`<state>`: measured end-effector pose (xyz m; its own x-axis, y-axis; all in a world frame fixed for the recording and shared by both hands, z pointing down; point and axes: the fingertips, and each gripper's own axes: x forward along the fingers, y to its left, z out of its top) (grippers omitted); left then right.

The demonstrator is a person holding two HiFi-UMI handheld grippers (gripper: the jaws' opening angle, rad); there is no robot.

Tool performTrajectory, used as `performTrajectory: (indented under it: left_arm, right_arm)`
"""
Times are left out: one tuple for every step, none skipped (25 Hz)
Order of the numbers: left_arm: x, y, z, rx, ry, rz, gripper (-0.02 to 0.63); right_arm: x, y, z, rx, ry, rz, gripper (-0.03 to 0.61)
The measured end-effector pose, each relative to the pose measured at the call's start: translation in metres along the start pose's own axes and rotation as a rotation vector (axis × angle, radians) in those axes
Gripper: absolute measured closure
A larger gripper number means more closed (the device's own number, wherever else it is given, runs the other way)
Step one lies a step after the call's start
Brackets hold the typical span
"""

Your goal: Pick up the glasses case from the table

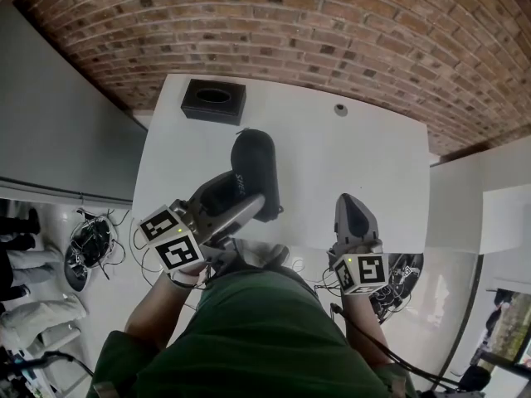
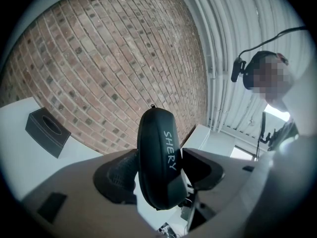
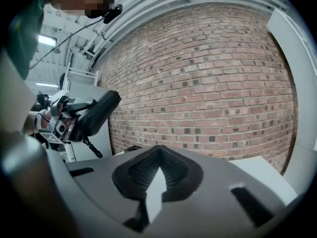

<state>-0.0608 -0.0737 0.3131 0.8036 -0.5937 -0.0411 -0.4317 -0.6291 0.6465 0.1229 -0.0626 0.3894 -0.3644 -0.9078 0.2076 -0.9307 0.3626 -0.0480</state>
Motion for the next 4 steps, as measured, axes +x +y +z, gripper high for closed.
performTrajectory:
  left_arm:
    - [0.0001, 0.0002, 0.0000, 0.001, 0.000, 0.000, 0.337]
    - [0.0003, 0.0002, 0.0000, 0.001, 0.001, -0.001, 0.339]
    - [0.0005, 0.0003, 0.0001, 0.001, 0.001, -0.001, 0.339]
    - [0.0006, 0.0003, 0.0002, 0.001, 0.001, -0.002, 0.339]
  right_arm:
    - [0.0002, -0.0001, -0.0004, -0.001, -0.001, 0.000, 0.577]
    - [0.0004, -0.0002, -0.0005, -0.001, -0.001, 0.000, 0.577]
    - [0.0006, -0.0002, -0.0005, -0.001, -0.001, 0.000, 0.577]
    - [0.0009, -0.0002, -0.0004, -0.002, -0.001, 0.000, 0.577]
